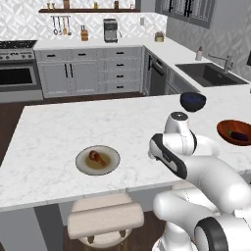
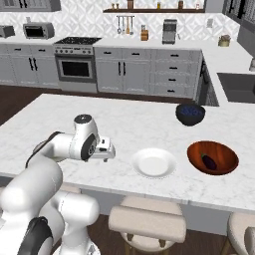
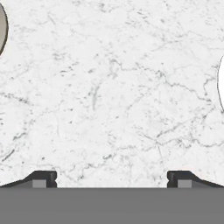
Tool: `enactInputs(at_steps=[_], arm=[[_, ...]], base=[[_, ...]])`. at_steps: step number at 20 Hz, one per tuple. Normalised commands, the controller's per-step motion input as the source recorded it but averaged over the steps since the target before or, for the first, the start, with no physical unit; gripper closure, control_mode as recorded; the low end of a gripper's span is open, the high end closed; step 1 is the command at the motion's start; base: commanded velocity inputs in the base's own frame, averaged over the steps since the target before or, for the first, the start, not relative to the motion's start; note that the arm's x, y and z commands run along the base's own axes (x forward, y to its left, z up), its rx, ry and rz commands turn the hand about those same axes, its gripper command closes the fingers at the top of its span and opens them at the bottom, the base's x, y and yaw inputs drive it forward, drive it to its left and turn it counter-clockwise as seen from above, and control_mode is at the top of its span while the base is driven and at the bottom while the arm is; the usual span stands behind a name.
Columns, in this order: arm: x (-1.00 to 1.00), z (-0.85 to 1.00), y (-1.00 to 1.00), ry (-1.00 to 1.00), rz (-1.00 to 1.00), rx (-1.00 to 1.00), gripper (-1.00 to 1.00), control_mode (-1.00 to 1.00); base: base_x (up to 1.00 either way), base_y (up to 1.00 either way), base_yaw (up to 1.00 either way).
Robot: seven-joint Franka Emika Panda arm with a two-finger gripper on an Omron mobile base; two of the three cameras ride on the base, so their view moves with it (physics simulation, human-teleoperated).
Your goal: Pick the chicken drumstick and eggplant from their plates and place them in the bowl. Then put the bowl in the fridge.
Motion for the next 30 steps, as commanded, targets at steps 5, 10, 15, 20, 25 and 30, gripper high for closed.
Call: enactInputs(at_steps=[5,10,15,20,25,30], arm=[[0.00,0.00,0.00,0.00,0.00,0.00,-1.00,-1.00],[-0.10,-0.11,0.14,0.00,0.00,-0.03,-1.00,-1.00],[0.17,-0.10,1.00,0.00,0.09,-0.18,-1.00,-1.00],[0.55,0.10,0.98,-0.02,0.24,-0.08,-1.00,-1.00],[0.58,0.27,0.97,0.08,0.19,-0.06,-1.00,-1.00],[0.26,0.26,0.90,0.17,0.16,0.00,-1.00,-1.00]], base=[[0.00,0.00,0.00],[0.00,0.00,0.00],[0.00,0.00,0.00],[0.00,0.00,0.00],[0.00,0.00,0.00],[0.00,0.00,0.00]])
